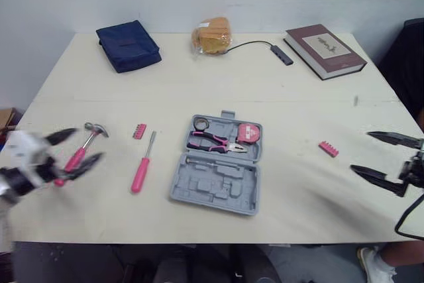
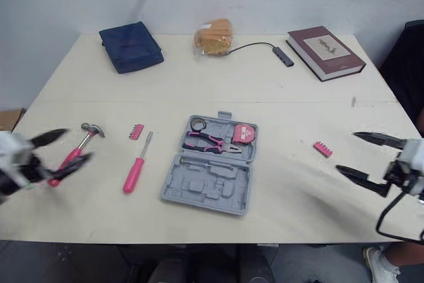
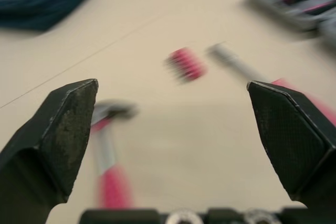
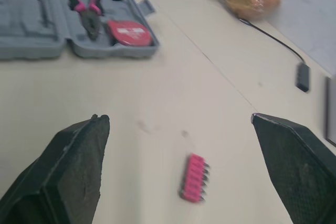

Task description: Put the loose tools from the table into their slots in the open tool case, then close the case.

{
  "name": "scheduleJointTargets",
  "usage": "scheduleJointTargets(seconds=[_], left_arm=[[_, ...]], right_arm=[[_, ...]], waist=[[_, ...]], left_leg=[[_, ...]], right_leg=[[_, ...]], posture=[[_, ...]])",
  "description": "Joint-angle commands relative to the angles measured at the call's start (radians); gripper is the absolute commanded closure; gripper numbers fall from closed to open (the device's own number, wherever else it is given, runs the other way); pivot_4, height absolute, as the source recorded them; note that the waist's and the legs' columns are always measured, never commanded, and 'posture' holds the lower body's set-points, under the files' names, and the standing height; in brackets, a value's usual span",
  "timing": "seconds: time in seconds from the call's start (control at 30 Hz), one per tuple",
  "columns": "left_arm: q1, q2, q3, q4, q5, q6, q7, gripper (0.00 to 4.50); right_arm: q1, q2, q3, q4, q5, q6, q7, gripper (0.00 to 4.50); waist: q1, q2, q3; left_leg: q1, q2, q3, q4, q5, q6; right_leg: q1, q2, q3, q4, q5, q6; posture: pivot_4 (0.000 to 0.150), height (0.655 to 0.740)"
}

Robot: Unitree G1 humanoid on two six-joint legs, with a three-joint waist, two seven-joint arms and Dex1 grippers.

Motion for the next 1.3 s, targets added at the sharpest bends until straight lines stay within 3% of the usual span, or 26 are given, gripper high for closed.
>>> scheduleJointTargets(seconds=[0.03, 0.23, 0.57, 0.7, 0.97, 1.3], left_arm=[[0.049, 0.086, 0.171, 0.256, 0.003, -0.099, 0.046, 0.06], [0.121, 0.168, 0.244, 0.505, -0.003, -0.194, 0.059, 0.06], [0.099, 0.155, 0.208, 0.453, -0.041, -0.196, 0.024, 0.06], [0.116, 0.128, 0.188, 0.296, -0.081, -0.116, -0.002, 0.06], [0.253, 0.073, 0.11, -0.204, -0.161, 0.271, 0.07, 0.06], [0.17, 0.024, 0.002, -0.497, -0.159, 0.69, 0.406, 0.06]], right_arm=[[-0.037, -0.067, -0.058, 0.207, -0.037, -0.117, 0.003, 0.0], [-0.074, -0.125, -0.075, 0.478, -0.08, -0.252, -0.042, 0.0], [-0.147, -0.082, -0.029, 0.534, -0.076, -0.286, -0.014, 0.0], [-0.154, -0.01, -0.011, 0.407, -0.006, -0.197, 0.057, 0.0], [-0.079, 0.167, 0.068, -0.11, 0.123, 0.03, -0.022, 0.0], [-0.035, 0.277, 0.173, -0.44, 0.179, 0.151, -0.07, 0.0]], waist=[[-0.001, 0.0, 0.0], [0.0, 0.001, 0.0], [-0.01, 0.002, 0.001], [-0.019, 0.002, 0.001], [-0.025, 0.003, 0.002], [-0.006, 0.004, 0.002]], left_leg=[[0.0, 0.0, 0.0, 0.0, 0.0, 0.0], [-0.001, 0.0, 0.001, -0.005, -0.003, -0.002], [-0.001, 0.001, 0.0, -0.005, -0.005, -0.008], [-0.001, 0.001, 0.0, -0.005, -0.005, -0.009], [-0.002, 0.002, 0.0, -0.005, -0.005, -0.009], [-0.002, 0.001, -0.002, -0.004, -0.001, -0.005]], right_leg=[[0.0, 0.0, 0.0, 0.0, 0.0, 0.0], [-0.003, -0.004, -0.004, -0.002, -0.004, -0.006], [-0.003, -0.005, -0.006, -0.001, -0.003, -0.006], [-0.003, -0.004, -0.006, -0.001, -0.003, -0.006], [-0.003, -0.004, -0.007, 0.0, -0.003, -0.005], [-0.003, -0.004, -0.007, 0.001, -0.002, -0.004]], posture=[[0.15, 0.74], [0.15, 0.74], [0.15, 0.74], [0.15, 0.74], [0.15, 0.74], [0.15, 0.74]])
